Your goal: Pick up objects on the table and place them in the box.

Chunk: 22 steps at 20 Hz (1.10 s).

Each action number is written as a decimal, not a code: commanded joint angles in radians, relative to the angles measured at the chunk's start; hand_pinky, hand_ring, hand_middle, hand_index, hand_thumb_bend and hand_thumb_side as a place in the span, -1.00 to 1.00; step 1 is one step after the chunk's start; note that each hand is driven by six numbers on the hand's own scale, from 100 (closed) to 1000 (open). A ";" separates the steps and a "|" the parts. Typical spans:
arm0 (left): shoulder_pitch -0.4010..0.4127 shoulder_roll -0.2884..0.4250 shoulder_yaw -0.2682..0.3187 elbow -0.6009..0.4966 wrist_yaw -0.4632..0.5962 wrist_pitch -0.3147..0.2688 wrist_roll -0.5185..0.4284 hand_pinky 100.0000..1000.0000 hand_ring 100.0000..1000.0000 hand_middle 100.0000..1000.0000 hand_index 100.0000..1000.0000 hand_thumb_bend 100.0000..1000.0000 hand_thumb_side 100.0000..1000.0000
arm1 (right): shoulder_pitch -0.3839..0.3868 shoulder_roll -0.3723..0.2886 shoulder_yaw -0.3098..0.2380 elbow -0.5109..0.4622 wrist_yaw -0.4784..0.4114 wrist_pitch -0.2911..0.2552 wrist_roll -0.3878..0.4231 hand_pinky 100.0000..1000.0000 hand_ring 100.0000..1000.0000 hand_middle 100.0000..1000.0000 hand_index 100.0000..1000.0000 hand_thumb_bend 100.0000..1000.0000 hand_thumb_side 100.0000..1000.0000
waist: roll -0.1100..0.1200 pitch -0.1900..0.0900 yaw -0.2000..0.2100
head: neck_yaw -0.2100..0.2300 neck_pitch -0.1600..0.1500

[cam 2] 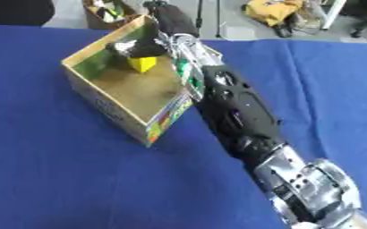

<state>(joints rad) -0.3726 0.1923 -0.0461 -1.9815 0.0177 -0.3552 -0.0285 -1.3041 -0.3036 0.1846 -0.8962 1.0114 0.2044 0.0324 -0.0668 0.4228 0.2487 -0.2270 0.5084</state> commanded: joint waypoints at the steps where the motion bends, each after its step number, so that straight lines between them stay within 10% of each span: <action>1: 0.000 0.007 -0.002 -0.019 0.008 0.002 0.000 -0.23 0.00 0.13 0.52 -1.00 0.69 | -0.031 -0.015 -0.031 -0.068 0.022 -0.002 -0.013 0.41 0.65 0.58 0.87 0.35 1.00 | 0.009 -0.036 -0.005 | 0.009 0.001; 3: 0.003 0.008 0.000 -0.019 0.008 0.003 0.002 -0.23 0.00 0.13 0.52 -1.00 0.69 | -0.027 -0.027 -0.039 -0.109 0.002 -0.003 -0.029 0.41 0.65 0.58 0.87 0.35 1.00 | 0.010 -0.041 -0.011 | 0.016 0.005; 4: 0.006 0.009 0.002 -0.019 0.007 0.004 0.003 -0.23 0.00 0.13 0.52 -1.00 0.68 | -0.029 -0.039 -0.045 -0.131 -0.011 -0.002 -0.038 0.28 0.56 0.48 0.77 -0.15 1.00 | 0.011 -0.047 -0.018 | 0.027 0.010; 22: 0.050 0.006 0.023 -0.019 -0.002 0.024 0.030 -0.22 0.00 0.13 0.52 -1.00 0.68 | 0.319 -0.277 -0.104 -0.572 -0.281 -0.202 -0.256 0.03 0.34 0.32 0.65 -0.51 0.54 | 0.047 -0.104 -0.170 | 0.188 0.085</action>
<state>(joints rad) -0.3172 0.1922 -0.0348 -1.9815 0.0155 -0.3303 -0.0031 -0.9714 -0.5364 0.1038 -1.4198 0.7530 0.0183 -0.2105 -0.0205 0.3453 0.0763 -0.0487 0.5824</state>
